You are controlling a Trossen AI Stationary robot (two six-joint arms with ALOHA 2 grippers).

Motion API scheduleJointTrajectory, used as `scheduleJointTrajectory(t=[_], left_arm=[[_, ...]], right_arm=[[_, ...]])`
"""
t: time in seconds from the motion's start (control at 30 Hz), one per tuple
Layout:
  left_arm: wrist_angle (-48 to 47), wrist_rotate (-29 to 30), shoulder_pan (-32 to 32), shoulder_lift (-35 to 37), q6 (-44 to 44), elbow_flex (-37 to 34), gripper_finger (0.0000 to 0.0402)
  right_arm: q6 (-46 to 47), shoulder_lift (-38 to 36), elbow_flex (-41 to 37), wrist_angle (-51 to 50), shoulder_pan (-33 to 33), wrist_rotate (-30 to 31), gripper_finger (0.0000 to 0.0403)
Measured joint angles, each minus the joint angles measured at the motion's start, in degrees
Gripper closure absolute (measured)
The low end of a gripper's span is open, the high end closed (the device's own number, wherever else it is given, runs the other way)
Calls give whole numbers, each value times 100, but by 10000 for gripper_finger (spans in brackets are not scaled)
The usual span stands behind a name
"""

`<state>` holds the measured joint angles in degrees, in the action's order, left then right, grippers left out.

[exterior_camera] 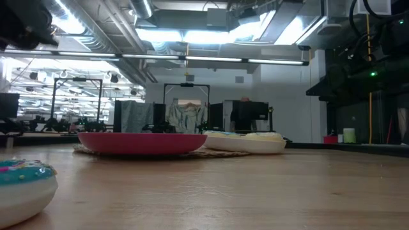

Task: Pick & Place donuts
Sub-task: Put the small light blue donut on the pink plate

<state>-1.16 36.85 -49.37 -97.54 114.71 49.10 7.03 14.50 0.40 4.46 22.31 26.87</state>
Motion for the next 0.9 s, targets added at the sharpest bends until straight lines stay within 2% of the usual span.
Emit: scheduleJointTrajectory(t=[0.27, 0.6, 0.9], left_arm=[[995, -318, 43, -625, -196, 32, 128], [995, -560, 67, -1118, -246, 372, 128], [978, -587, 75, -1235, -259, 507, 128]], right_arm=[[0, 0, 0, -1, 1, 0, 27], [0, 0, 0, -2, -1, 0, 27], [0, 0, 0, -1, -1, 0, 27]])
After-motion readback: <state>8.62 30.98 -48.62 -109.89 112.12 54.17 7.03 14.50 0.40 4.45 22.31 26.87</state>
